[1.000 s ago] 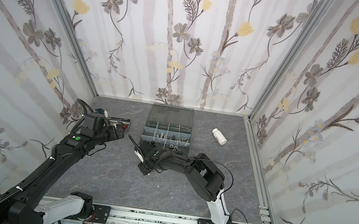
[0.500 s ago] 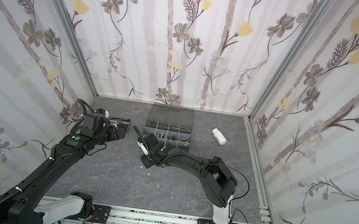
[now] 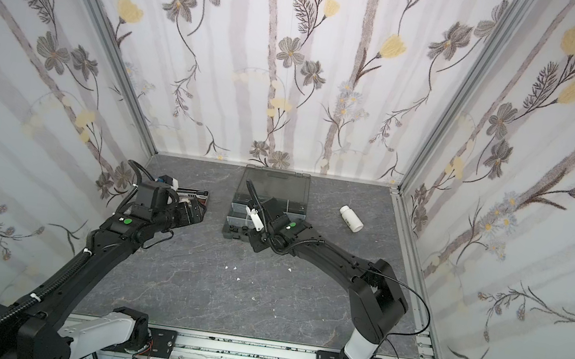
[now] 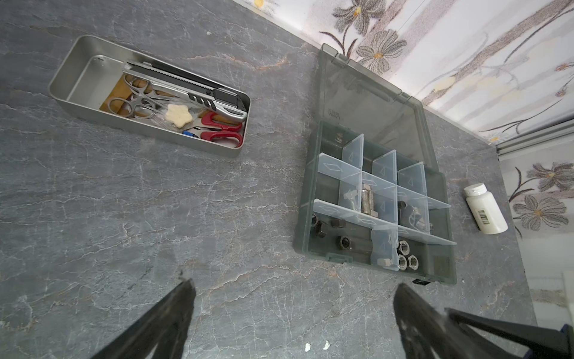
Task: Sort the screws and nuts into containers
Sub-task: Place the screw into the container.
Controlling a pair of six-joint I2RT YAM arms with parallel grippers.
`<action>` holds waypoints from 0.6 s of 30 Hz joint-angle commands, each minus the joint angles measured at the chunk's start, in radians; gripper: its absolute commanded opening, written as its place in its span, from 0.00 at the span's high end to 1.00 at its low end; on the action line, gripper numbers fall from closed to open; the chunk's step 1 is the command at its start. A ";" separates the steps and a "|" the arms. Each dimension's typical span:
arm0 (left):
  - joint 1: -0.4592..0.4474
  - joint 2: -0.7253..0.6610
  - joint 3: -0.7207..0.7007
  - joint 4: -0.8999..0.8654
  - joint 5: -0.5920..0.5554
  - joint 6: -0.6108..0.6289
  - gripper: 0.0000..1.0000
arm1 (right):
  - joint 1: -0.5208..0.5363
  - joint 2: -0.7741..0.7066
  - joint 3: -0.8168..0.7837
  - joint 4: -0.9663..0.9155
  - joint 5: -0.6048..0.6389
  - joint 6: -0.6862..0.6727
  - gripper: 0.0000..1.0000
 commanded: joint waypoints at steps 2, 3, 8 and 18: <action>0.001 0.006 -0.008 0.048 0.011 -0.003 0.00 | -0.068 -0.032 -0.033 0.025 -0.037 -0.002 0.81; 0.001 0.008 -0.007 0.048 0.013 -0.001 0.00 | -0.087 -0.036 -0.041 0.031 -0.045 -0.002 0.81; 0.001 0.040 0.000 0.052 0.035 0.001 0.00 | -0.154 -0.026 -0.042 0.054 -0.083 -0.001 0.81; 0.001 0.062 0.020 0.066 0.049 -0.003 0.00 | -0.214 0.082 0.041 0.085 -0.112 0.002 0.81</action>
